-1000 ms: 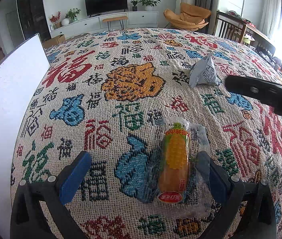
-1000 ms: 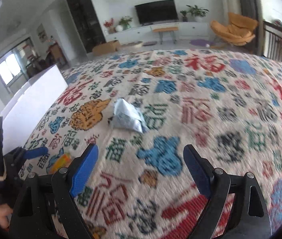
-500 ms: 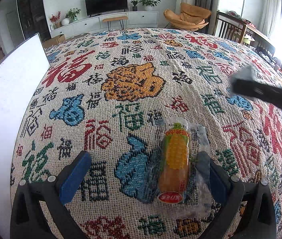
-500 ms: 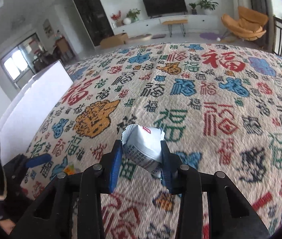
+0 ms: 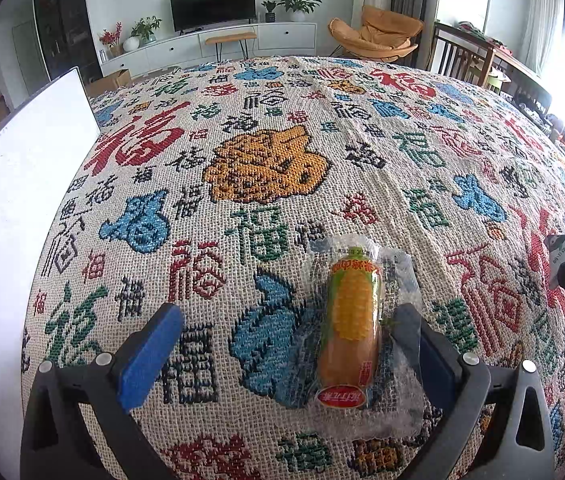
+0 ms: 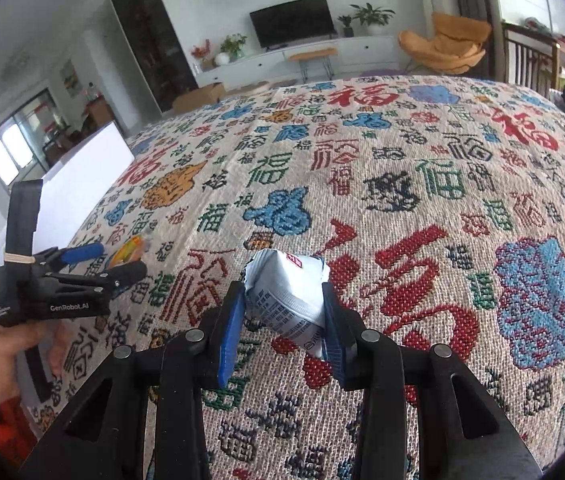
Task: Organize snacks
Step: 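Lift both held snacks off the cloth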
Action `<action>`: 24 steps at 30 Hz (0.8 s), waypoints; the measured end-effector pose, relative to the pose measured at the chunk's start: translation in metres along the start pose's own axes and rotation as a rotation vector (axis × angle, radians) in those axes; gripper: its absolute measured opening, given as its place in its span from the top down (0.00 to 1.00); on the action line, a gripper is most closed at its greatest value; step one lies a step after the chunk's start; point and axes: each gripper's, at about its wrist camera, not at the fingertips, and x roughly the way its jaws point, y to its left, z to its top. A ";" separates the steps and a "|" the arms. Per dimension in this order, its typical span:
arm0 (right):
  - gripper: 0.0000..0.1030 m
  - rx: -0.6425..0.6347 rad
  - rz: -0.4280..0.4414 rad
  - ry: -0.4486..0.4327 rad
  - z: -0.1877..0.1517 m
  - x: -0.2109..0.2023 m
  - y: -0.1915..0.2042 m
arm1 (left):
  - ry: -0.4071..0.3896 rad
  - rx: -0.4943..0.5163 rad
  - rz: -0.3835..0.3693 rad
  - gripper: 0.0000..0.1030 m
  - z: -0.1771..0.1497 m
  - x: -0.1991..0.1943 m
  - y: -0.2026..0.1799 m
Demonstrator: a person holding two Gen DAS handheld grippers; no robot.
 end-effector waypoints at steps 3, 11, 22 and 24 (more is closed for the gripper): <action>0.62 0.009 0.012 -0.004 -0.003 -0.001 -0.002 | 0.000 0.000 0.000 0.00 0.000 0.000 0.000; 0.62 0.026 0.032 0.001 -0.005 0.000 -0.006 | 0.000 0.000 0.000 0.00 0.000 0.000 0.000; 0.62 0.016 0.029 -0.002 -0.005 -0.002 -0.004 | 0.000 0.000 0.000 0.00 0.000 0.000 0.000; 0.62 0.012 0.031 -0.002 -0.005 -0.002 -0.004 | 0.000 0.000 0.000 0.00 0.000 0.000 0.000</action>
